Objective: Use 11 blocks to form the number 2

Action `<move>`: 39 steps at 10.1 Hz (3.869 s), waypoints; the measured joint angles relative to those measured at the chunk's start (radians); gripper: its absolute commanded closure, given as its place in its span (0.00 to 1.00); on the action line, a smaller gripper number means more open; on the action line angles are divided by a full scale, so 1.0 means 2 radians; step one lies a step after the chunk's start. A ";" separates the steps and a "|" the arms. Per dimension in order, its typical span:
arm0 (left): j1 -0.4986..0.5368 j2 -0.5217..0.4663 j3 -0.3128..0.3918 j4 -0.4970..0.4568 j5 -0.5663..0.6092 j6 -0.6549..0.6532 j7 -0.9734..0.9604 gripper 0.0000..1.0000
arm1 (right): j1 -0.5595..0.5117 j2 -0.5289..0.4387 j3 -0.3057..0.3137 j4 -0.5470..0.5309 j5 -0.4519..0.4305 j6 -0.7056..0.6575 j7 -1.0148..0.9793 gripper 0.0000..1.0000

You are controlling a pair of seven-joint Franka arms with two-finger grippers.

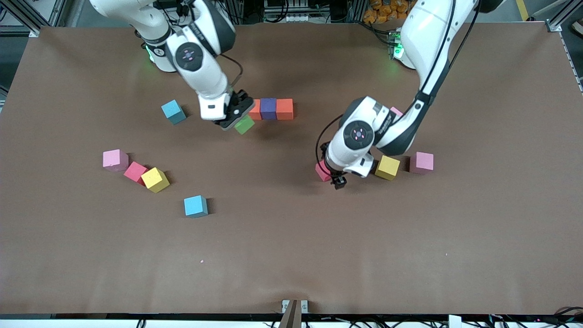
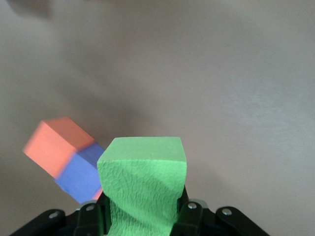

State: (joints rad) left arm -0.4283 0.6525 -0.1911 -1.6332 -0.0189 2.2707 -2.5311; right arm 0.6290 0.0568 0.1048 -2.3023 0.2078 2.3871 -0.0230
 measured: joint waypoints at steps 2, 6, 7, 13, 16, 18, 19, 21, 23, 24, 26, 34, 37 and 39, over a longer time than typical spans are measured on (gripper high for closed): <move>-0.002 0.014 0.001 0.006 0.000 0.000 -0.016 0.00 | 0.035 0.036 0.001 0.040 0.000 0.000 0.141 0.74; -0.010 0.017 0.000 0.008 0.000 -0.027 -0.040 0.00 | 0.073 0.144 0.000 0.127 -0.018 0.007 0.327 0.74; -0.011 0.017 -0.001 0.009 0.000 -0.040 -0.052 0.00 | 0.079 0.160 0.000 0.137 -0.024 0.014 0.347 0.74; -0.023 0.028 -0.001 0.001 0.000 -0.056 -0.089 0.00 | 0.091 0.189 0.000 0.141 -0.053 0.038 0.409 0.74; -0.024 0.035 0.000 0.001 0.000 -0.055 -0.091 0.18 | 0.094 0.201 0.000 0.141 -0.070 0.037 0.419 0.74; -0.023 0.036 0.001 0.002 0.000 -0.055 -0.091 0.43 | 0.096 0.205 0.000 0.141 -0.075 0.039 0.425 0.74; -0.023 0.036 0.001 0.003 0.000 -0.055 -0.091 0.52 | 0.097 0.205 0.001 0.141 -0.076 0.041 0.427 0.73; -0.023 0.036 0.001 0.005 0.000 -0.055 -0.091 0.56 | 0.099 0.210 0.001 0.138 -0.076 0.057 0.428 0.73; -0.023 0.036 0.001 0.005 0.000 -0.054 -0.091 0.56 | 0.100 0.213 0.001 0.137 -0.077 0.062 0.428 0.73; -0.023 0.036 0.001 0.006 0.002 -0.054 -0.090 0.56 | 0.100 0.213 0.001 0.137 -0.077 0.062 0.428 0.73; -0.023 0.036 0.001 0.010 0.032 -0.054 -0.084 0.55 | 0.100 0.213 0.001 0.137 -0.077 0.062 0.428 0.73; -0.027 0.035 -0.002 0.014 0.084 -0.009 0.151 0.55 | 0.100 0.212 0.002 0.137 -0.077 0.053 0.428 0.73; -0.028 0.031 -0.004 0.017 0.086 -0.009 0.304 0.56 | 0.100 0.211 0.002 0.137 -0.077 0.050 0.428 0.73; -0.036 0.031 -0.005 0.017 0.086 -0.009 0.381 0.56 | 0.100 0.211 0.002 0.137 -0.077 0.050 0.428 0.73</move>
State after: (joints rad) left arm -0.5004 0.7153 -0.2015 -1.6000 0.1537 2.2536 -1.7696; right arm 0.8298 0.4794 0.1083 -2.0280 0.0536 2.4867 0.8339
